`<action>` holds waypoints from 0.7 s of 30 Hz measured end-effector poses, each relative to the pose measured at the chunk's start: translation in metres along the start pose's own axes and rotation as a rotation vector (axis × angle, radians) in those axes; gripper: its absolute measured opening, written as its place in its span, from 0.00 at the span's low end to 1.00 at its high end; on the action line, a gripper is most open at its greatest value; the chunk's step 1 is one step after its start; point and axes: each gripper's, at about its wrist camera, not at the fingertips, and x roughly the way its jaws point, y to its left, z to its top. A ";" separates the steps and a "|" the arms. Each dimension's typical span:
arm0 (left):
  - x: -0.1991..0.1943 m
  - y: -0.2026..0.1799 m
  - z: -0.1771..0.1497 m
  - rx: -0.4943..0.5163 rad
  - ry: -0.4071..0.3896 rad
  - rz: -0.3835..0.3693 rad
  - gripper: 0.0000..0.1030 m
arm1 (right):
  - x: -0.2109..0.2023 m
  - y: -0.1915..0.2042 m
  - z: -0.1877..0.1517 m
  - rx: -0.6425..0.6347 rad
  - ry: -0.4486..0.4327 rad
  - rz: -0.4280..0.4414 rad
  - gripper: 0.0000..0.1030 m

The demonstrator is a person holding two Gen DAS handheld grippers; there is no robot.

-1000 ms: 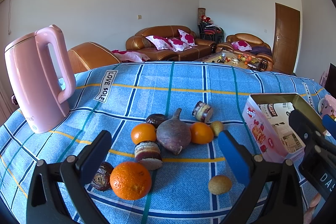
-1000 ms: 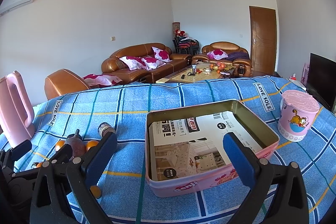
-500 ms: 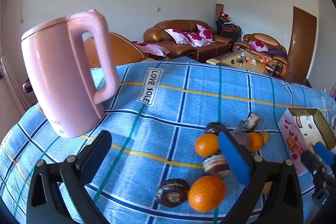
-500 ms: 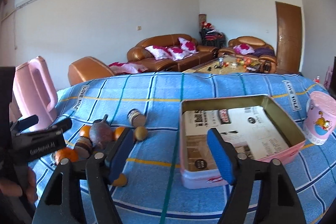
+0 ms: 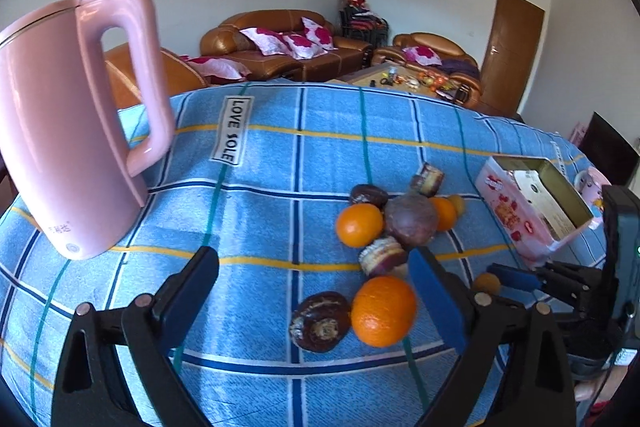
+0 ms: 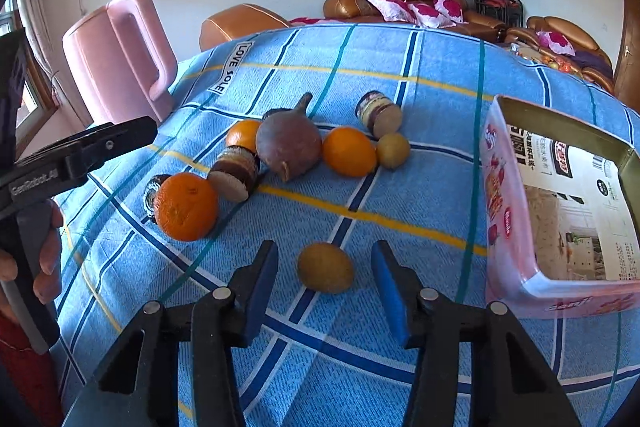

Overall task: Organize fruits
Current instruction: 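Grasp the large orange with the left tool while the right tool grasps the kiwi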

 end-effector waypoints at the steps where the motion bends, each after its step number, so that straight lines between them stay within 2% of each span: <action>1: 0.000 -0.007 -0.001 0.037 0.002 -0.014 0.94 | 0.001 -0.001 0.000 0.004 0.006 0.002 0.43; 3: 0.001 -0.022 -0.004 0.117 0.007 -0.019 0.94 | 0.003 -0.001 -0.001 -0.005 0.009 -0.010 0.34; 5: 0.003 -0.032 -0.008 0.171 0.022 -0.044 0.90 | 0.001 0.001 -0.002 -0.025 0.012 -0.033 0.30; 7: 0.006 -0.037 -0.009 0.192 0.041 -0.082 0.88 | -0.001 0.001 -0.004 -0.028 0.012 -0.049 0.30; 9: 0.009 -0.040 -0.011 0.207 0.056 -0.086 0.86 | -0.004 -0.003 -0.004 -0.009 0.002 -0.062 0.30; 10: 0.012 -0.041 -0.012 0.209 0.067 -0.089 0.82 | -0.007 -0.006 -0.004 0.002 -0.012 -0.065 0.30; 11: 0.016 -0.043 -0.014 0.211 0.081 -0.097 0.73 | -0.010 -0.008 -0.003 0.009 -0.027 -0.069 0.30; 13: 0.024 -0.049 -0.017 0.230 0.115 -0.102 0.65 | -0.015 -0.011 -0.001 0.017 -0.053 -0.081 0.30; 15: 0.029 -0.055 -0.021 0.263 0.116 -0.065 0.65 | -0.015 -0.012 0.000 0.031 -0.056 -0.076 0.30; 19: 0.028 -0.051 -0.022 0.258 0.113 -0.078 0.65 | -0.013 -0.016 0.002 0.056 -0.042 -0.057 0.30; 21: 0.028 -0.049 -0.023 0.261 0.112 -0.071 0.61 | -0.014 -0.017 0.002 0.062 -0.045 -0.057 0.30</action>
